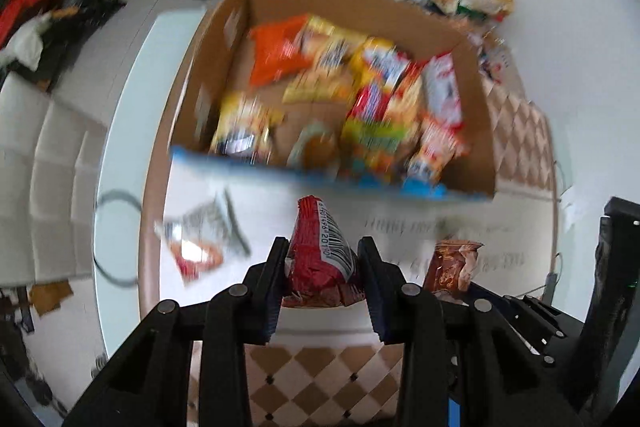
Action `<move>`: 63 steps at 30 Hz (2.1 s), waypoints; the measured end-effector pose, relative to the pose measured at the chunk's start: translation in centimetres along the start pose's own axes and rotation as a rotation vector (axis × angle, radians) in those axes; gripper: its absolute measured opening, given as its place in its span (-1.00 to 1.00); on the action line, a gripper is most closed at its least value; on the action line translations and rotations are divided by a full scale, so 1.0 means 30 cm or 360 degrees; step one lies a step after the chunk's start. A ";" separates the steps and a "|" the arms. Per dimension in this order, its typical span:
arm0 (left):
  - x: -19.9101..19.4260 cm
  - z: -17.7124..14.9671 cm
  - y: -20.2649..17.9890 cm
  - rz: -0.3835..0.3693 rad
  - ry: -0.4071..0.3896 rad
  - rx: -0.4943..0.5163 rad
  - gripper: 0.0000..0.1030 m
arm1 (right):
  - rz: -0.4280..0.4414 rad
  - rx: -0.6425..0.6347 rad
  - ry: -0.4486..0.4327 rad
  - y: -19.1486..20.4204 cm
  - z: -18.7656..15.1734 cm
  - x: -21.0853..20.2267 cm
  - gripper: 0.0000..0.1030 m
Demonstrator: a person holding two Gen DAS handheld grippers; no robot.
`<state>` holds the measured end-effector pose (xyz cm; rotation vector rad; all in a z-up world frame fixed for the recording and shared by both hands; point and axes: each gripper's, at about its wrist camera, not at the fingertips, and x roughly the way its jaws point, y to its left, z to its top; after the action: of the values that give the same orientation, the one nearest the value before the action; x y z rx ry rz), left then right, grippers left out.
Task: Organize snacks
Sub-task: 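Carry both held packets over the box and lower them inside, then open both grippers and withdraw them from the box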
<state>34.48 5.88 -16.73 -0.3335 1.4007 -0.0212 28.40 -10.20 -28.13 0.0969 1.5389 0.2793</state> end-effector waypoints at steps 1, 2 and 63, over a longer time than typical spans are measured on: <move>-0.005 0.043 -0.010 -0.0002 -0.0001 0.0020 -0.37 | 0.0009 0.0005 -0.0031 0.009 0.029 -0.040 0.14; -0.002 0.068 -0.011 -0.0010 0.0002 0.0030 -0.37 | 0.0020 0.0019 -0.0071 0.005 0.069 -0.078 0.14; 0.249 0.406 0.101 0.0263 -0.0039 0.0075 0.48 | -0.0351 0.0074 -0.0171 -0.149 0.722 0.000 0.69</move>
<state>47.03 9.84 -23.05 -0.1778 1.3971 0.0850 50.44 -12.09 -28.40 -0.0213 1.4350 0.0622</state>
